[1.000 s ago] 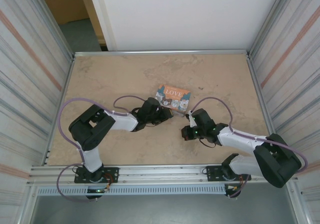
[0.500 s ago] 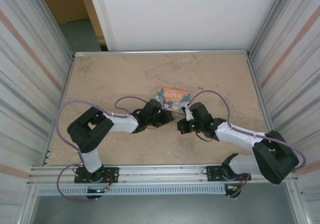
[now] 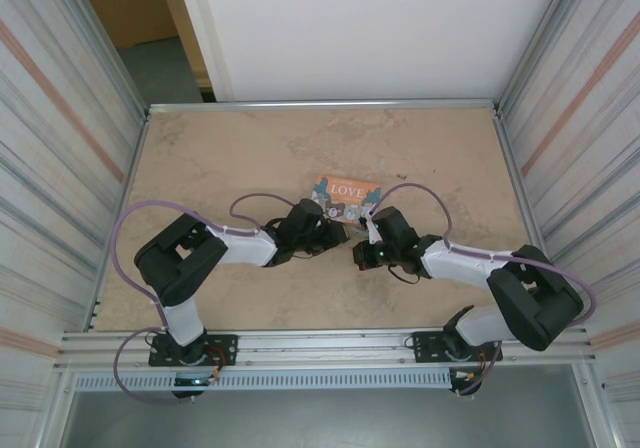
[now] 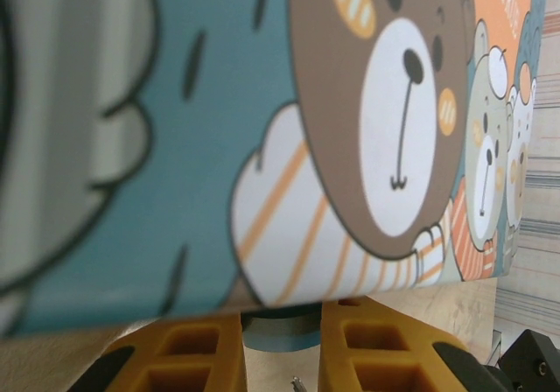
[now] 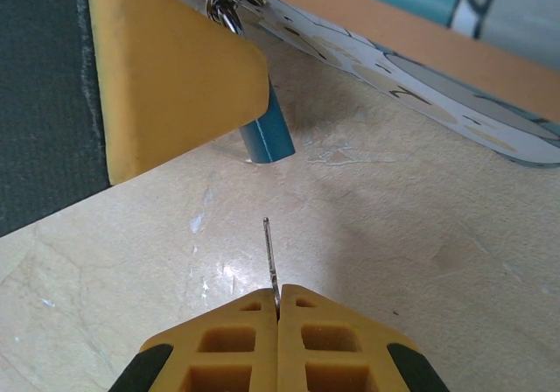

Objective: Unlock the padlock with the key

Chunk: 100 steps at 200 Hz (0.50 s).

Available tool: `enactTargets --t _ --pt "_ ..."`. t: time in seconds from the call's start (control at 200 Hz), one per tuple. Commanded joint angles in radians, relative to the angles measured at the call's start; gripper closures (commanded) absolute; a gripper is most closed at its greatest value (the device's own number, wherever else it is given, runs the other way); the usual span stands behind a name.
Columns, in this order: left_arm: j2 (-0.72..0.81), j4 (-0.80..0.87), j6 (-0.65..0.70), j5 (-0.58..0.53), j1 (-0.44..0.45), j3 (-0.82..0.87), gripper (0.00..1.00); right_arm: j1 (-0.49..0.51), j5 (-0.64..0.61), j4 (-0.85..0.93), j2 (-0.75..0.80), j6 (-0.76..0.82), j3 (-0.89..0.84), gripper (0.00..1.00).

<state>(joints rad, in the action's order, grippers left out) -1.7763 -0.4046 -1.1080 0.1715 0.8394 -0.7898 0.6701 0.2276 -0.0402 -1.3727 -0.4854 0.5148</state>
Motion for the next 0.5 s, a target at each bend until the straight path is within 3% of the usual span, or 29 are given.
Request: enactTargets --t 0.0,0.496 --pt "0.049 0.003 -0.008 -0.006 0.007 0.012 0.89 0.007 -0.025 -0.025 -0.019 0.026 0.033 1.0" --pt "0.046 0.001 -0.009 -0.002 0.007 0.014 0.89 -0.004 -0.034 -0.058 -0.063 0.032 0.063 1.0"
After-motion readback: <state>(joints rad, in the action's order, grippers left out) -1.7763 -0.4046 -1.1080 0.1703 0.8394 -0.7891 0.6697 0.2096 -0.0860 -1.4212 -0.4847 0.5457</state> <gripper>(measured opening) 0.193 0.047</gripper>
